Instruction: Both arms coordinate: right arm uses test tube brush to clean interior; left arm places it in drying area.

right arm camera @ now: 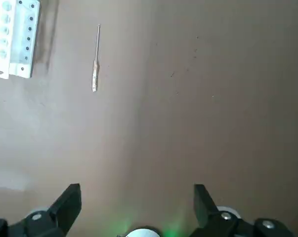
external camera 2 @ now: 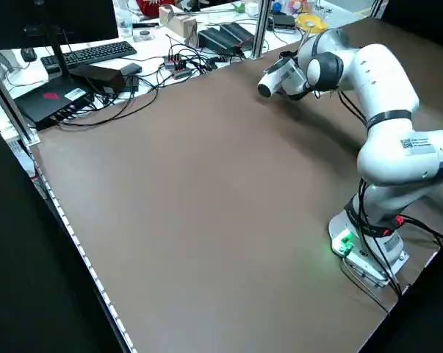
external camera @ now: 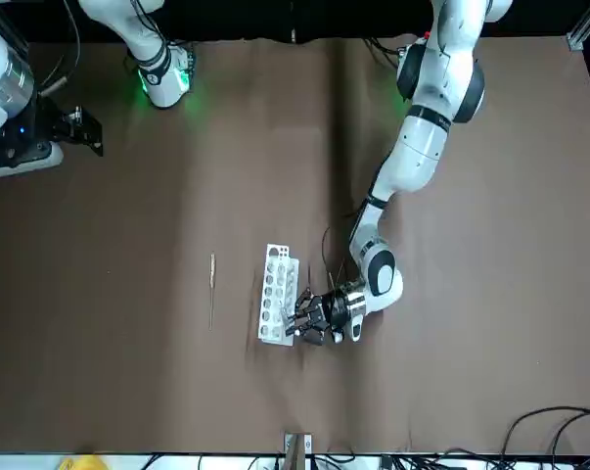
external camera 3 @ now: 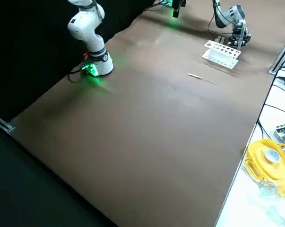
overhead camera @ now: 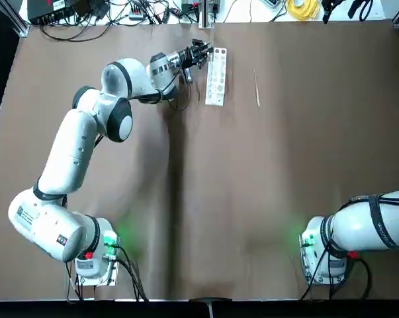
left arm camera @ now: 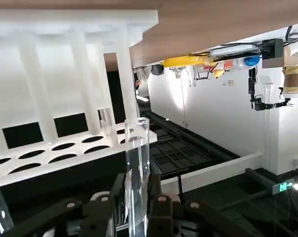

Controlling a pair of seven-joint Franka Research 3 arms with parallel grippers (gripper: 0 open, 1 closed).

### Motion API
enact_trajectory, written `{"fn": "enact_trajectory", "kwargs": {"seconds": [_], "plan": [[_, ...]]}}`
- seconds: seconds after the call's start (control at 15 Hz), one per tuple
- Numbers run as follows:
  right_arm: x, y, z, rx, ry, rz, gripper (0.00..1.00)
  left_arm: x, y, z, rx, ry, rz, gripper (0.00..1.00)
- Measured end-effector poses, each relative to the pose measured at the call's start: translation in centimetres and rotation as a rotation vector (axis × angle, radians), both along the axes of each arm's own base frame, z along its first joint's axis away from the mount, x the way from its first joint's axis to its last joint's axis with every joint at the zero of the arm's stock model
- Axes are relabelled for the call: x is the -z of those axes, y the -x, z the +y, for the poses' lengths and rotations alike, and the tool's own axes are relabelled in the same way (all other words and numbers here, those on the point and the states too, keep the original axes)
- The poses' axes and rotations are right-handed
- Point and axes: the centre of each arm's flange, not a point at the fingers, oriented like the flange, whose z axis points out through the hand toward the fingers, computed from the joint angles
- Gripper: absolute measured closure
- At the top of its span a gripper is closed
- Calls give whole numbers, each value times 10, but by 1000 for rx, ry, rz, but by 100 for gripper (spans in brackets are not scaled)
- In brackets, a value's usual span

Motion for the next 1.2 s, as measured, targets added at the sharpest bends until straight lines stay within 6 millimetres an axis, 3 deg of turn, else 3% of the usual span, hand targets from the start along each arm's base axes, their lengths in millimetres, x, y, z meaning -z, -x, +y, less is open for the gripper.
{"fn": "enact_trajectory", "kwargs": {"seconds": [0.33,0.4,0.6,1.07,1.2], "plan": [[0,0,0,0,0,0,0,2,0,1,0,-2,-1,74],[0,0,0,0,0,0,0,2,0,1,0,-3,-1,67],[0,0,0,0,0,0,0,2,0,1,1,-5,-1,63],[0,0,0,0,0,0,0,3,1,1,2,-5,0,3],[0,0,0,0,0,0,0,3,1,0,3,-4,-1,0]]}}
